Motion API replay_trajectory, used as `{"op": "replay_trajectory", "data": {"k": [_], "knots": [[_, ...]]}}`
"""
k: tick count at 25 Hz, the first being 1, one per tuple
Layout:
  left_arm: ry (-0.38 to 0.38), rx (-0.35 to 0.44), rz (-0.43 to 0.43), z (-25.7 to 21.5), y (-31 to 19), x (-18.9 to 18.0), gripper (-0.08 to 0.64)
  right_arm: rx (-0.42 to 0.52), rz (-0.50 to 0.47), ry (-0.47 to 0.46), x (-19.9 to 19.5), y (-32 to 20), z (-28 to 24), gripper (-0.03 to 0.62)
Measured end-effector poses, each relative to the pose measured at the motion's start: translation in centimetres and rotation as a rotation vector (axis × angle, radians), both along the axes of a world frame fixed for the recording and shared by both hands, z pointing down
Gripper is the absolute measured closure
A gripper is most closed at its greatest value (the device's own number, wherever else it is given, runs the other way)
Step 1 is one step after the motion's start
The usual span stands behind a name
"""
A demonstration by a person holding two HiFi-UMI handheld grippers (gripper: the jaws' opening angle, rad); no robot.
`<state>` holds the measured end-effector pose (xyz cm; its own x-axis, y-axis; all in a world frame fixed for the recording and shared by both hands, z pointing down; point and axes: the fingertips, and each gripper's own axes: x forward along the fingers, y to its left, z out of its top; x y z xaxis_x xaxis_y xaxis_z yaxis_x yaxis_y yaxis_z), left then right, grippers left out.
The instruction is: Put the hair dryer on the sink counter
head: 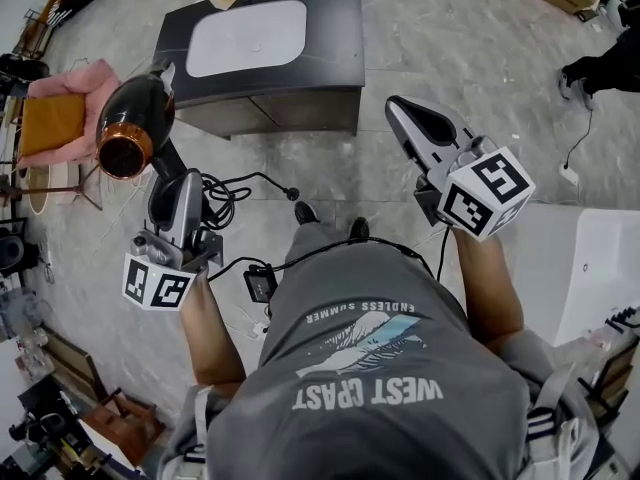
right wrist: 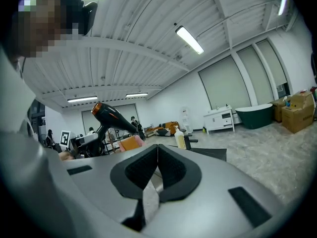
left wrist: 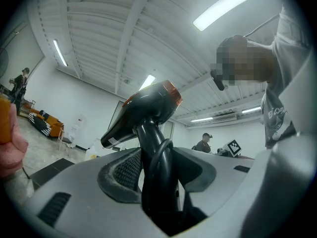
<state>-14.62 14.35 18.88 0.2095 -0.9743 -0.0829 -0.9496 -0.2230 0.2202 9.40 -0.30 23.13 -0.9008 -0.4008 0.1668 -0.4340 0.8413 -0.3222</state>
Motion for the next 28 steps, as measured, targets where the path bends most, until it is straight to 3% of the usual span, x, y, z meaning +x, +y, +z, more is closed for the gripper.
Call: {"op": "replay_trajectory", "data": {"k": [9, 28], "knots": [[-0.012, -0.044, 0.089, 2.0, -4.8, -2.2, 0.356, -0.01, 0.095, 0.024, -1.0, -2.4, 0.4, 0.565], [-0.194, -0.106, 0.299, 5.6, -15.1, -5.1, 0.357, -0.046, 0.313, 0.04, -3.0, -6.4, 1.7, 0.565]]}}
